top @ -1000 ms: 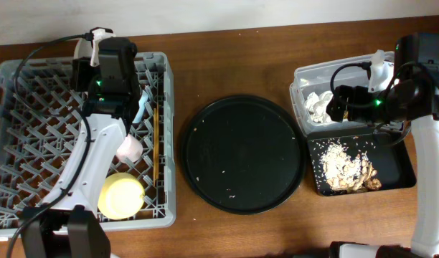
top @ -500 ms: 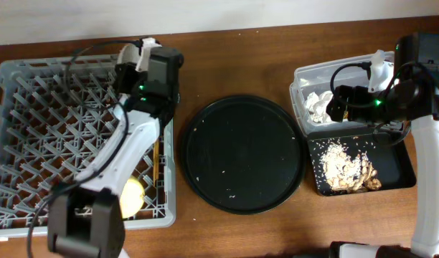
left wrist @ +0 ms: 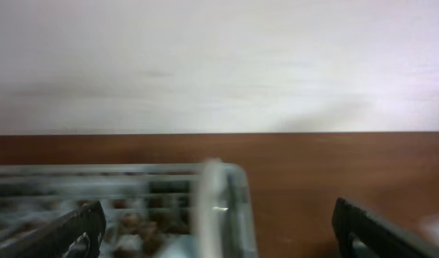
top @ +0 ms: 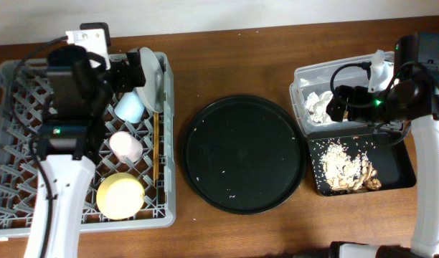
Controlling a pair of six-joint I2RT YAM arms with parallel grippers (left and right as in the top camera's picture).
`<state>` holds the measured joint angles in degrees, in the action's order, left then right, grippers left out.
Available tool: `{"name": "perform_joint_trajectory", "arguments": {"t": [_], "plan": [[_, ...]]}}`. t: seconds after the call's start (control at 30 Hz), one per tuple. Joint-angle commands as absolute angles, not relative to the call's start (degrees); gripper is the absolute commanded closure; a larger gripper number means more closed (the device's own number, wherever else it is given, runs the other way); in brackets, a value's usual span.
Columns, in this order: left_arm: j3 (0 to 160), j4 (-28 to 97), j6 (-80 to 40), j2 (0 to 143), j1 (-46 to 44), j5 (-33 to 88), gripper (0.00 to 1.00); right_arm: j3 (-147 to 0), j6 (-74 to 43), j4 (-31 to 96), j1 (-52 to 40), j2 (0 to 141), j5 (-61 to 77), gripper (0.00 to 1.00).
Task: Sort waste into correct bins and load items into the dishwasher rack
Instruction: 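Stand the white plate upright in the rack with the left gripper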
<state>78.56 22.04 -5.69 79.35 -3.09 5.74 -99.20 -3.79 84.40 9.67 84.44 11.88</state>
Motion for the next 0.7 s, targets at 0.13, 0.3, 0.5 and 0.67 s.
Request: {"name": "perform_joint_trajectory", "arguments": {"t": [0.13, 0.3, 0.5, 0.67], "plan": [[79.0, 25.82, -11.31, 79.15, 7.66, 26.79, 0.01, -99.55, -3.4, 84.4, 9.78, 84.12, 11.55, 0.01], [79.0, 26.7, -11.31, 79.15, 7.68, 26.76, 0.01, -99.55, -3.4, 84.16, 9.76, 86.76, 11.55, 0.01], [79.0, 26.72, -11.31, 79.15, 7.64, 26.76, 0.01, -99.55, -3.4, 84.03, -1.78, 57.63, 11.55, 0.01], [79.0, 26.76, -11.31, 79.15, 7.68, 26.79, 0.01, -88.27, 0.84, 70.04, -2.68, 32.4, 7.07, 0.01]]}}
